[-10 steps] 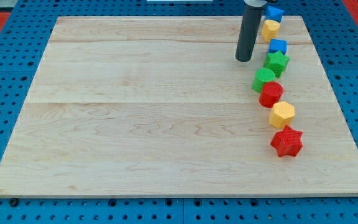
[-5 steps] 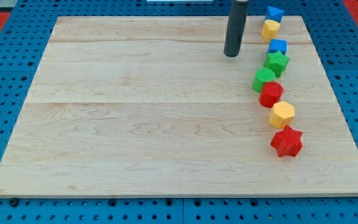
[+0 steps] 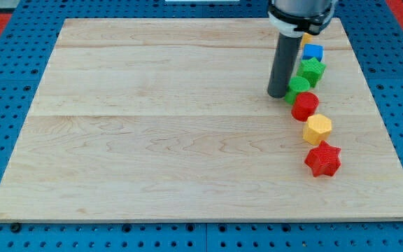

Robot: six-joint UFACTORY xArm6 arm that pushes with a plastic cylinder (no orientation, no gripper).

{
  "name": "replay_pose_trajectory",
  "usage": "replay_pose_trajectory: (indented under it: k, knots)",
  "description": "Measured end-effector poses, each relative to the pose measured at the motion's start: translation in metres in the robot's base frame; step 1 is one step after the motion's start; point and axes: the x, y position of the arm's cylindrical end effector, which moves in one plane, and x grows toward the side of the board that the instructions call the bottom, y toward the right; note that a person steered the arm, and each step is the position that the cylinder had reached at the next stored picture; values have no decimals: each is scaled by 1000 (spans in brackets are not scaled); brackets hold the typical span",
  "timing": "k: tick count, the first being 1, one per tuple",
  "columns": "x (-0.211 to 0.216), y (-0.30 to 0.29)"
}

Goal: Adjust the green circle red circle heart to the line of blocks

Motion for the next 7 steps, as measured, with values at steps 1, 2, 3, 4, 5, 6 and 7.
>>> replay_pose_trajectory:
  k: [1, 2, 3, 4, 5, 6, 7]
  knots:
    - [0, 17]
    - [0, 18]
    - [-7, -6]
    - [13, -13]
    - [21, -16]
    - [35, 8]
    - [41, 17]
